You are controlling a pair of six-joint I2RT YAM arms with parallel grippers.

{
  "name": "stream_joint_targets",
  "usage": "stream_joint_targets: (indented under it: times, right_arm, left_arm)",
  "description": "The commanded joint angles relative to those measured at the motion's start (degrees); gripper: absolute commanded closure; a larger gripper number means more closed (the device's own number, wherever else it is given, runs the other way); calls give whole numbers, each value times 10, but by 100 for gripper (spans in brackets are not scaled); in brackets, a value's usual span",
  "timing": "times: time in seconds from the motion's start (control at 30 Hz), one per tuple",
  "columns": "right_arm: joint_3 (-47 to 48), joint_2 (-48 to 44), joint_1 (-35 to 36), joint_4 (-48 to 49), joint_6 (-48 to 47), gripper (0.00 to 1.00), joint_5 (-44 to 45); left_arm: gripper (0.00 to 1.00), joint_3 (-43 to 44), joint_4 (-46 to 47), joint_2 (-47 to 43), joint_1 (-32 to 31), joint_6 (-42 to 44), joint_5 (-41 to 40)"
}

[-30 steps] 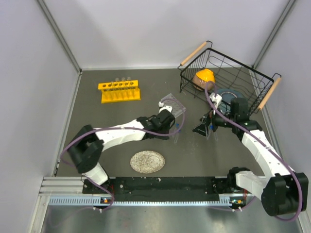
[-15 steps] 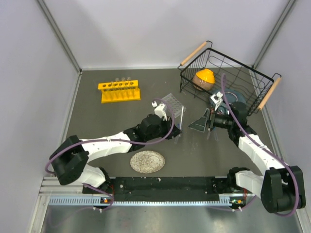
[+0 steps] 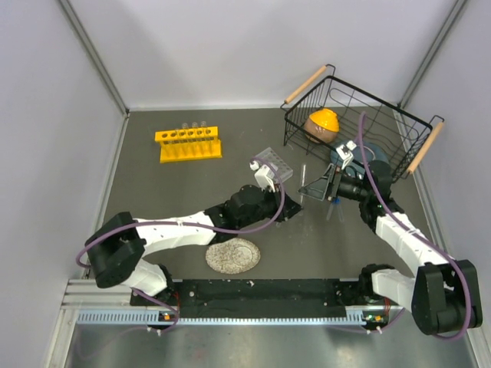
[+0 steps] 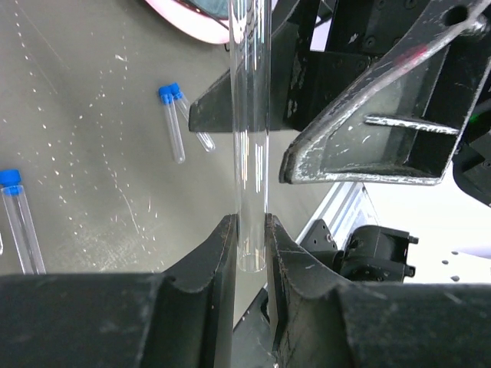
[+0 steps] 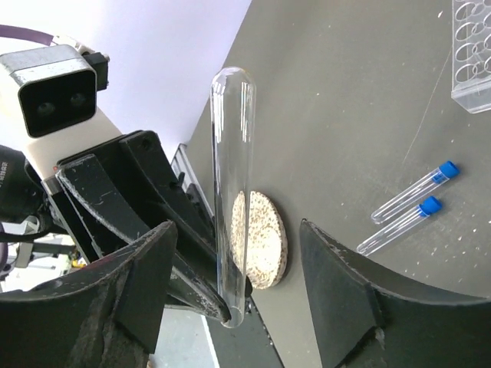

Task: Organize the chemistry lab equipment

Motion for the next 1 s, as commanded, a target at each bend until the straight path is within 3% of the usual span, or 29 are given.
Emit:
stream_joint_targets:
  times: [0.0, 0.1, 0.2, 0.4, 0.47, 0.5, 0.63, 0.83, 0.97]
  right_arm:
    - [-1, 6, 7, 23, 12, 39, 2]
    - [5, 18, 11, 12, 16, 61, -3]
    - [9, 30, 13, 14, 27, 74, -23]
    - [16, 32, 21, 21, 27, 89, -52]
    - [18, 28, 22, 19, 23, 90, -53]
    - [19, 26, 22, 16, 14, 91, -51]
    - [23, 11, 22, -19, -34, 91, -32]
    - [39, -4, 62, -86, -126, 92, 1]
    - [45, -11, 85, -108, -167, 91, 10]
  left_arm:
    - [94, 30, 32, 1, -12, 1, -35]
    - [94, 38, 15, -1, -18, 12, -53]
    - [94, 48, -8, -5, -27, 29, -75]
    - [88, 68, -36, -2, -32, 49, -78]
    - [76, 68, -44, -9, -32, 54, -80]
    - [60, 68, -48, -13, -32, 57, -82]
    - [29, 67, -83, -44, -32, 86, -85]
    - [1, 41, -109, -121, -6, 115, -84]
    - [1, 81, -188, -124, 75, 81, 40]
